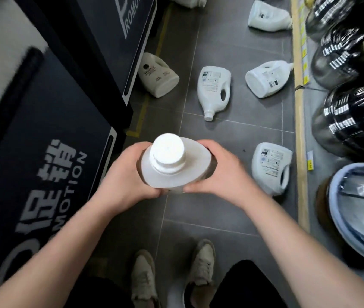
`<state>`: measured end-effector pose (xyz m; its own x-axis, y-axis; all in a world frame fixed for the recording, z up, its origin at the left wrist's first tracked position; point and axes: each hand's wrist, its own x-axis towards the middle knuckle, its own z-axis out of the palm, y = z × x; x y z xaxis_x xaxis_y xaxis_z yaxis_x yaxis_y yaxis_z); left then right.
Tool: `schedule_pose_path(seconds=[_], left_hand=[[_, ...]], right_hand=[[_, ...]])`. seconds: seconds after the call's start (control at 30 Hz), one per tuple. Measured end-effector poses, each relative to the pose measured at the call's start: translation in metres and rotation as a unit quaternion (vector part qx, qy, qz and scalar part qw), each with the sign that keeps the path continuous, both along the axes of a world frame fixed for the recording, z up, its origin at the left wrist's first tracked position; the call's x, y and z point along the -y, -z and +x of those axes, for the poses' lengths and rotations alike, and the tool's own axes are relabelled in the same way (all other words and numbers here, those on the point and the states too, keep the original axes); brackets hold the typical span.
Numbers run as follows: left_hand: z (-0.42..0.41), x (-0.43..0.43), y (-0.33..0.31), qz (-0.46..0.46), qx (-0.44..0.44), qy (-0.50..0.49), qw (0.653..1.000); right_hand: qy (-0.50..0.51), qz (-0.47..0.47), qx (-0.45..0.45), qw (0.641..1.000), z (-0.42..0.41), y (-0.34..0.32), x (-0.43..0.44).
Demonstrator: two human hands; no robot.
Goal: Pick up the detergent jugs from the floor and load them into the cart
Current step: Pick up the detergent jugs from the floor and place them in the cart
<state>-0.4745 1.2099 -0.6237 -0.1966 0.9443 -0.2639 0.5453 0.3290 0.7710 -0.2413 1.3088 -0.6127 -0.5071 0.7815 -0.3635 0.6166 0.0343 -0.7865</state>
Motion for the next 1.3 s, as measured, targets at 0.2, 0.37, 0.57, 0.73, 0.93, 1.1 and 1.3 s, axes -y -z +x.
schedule_pose_path(seconds=[0.2,0.37,0.57,0.73,0.93,1.1,1.3], left_hand=[[0.015,0.018,-0.201,0.008,0.009,0.011,1.000],[0.024,0.035,-0.350,0.051,0.026,0.028,0.998],[0.029,0.062,-0.461,0.140,0.083,0.014,0.987],[0.029,0.077,-0.508,0.205,0.142,0.032,0.968],[0.023,0.093,-0.532,0.253,0.153,0.019,0.955],[0.012,0.111,-0.534,0.271,0.155,-0.012,0.950],[0.013,0.141,-0.537,0.266,0.115,-0.088,0.953]], right_hand=[[-0.001,0.018,-0.033,0.999,0.017,-0.192,0.024],[0.011,0.087,-0.068,0.994,0.038,-0.325,0.052],[0.060,0.168,-0.142,0.974,0.045,-0.445,0.083],[0.081,0.203,-0.215,0.952,0.045,-0.498,0.098],[0.055,0.222,-0.228,0.946,0.038,-0.533,0.107],[0.005,0.231,-0.252,0.940,0.021,-0.544,0.109],[-0.079,0.190,-0.298,0.932,0.005,-0.539,0.103]])
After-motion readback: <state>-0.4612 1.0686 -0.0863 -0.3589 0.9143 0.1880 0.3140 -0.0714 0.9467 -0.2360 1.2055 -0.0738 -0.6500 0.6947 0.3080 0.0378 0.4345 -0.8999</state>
